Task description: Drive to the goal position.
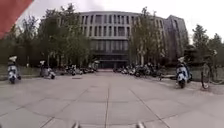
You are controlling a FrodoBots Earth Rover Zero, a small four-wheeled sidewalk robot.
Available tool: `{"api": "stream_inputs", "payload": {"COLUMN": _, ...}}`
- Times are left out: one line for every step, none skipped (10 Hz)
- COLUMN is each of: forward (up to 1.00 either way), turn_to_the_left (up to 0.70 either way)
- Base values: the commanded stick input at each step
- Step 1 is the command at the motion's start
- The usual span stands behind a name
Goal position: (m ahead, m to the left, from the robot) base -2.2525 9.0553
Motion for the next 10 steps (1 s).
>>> {"api": "stream_inputs", "payload": {"forward": 0.45, "turn_to_the_left": 0.0}}
{"api": "stream_inputs", "payload": {"forward": 0.45, "turn_to_the_left": 0.0}}
{"api": "stream_inputs", "payload": {"forward": 0.45, "turn_to_the_left": 0.0}}
{"api": "stream_inputs", "payload": {"forward": 0.45, "turn_to_the_left": 0.0}}
{"api": "stream_inputs", "payload": {"forward": 0.45, "turn_to_the_left": 0.0}}
{"api": "stream_inputs", "payload": {"forward": 0.45, "turn_to_the_left": 0.0}}
{"api": "stream_inputs", "payload": {"forward": 0.45, "turn_to_the_left": 0.0}}
{"api": "stream_inputs", "payload": {"forward": 0.45, "turn_to_the_left": 0.0}}
{"api": "stream_inputs", "payload": {"forward": 0.45, "turn_to_the_left": 0.0}}
{"api": "stream_inputs", "payload": {"forward": 0.45, "turn_to_the_left": 0.0}}
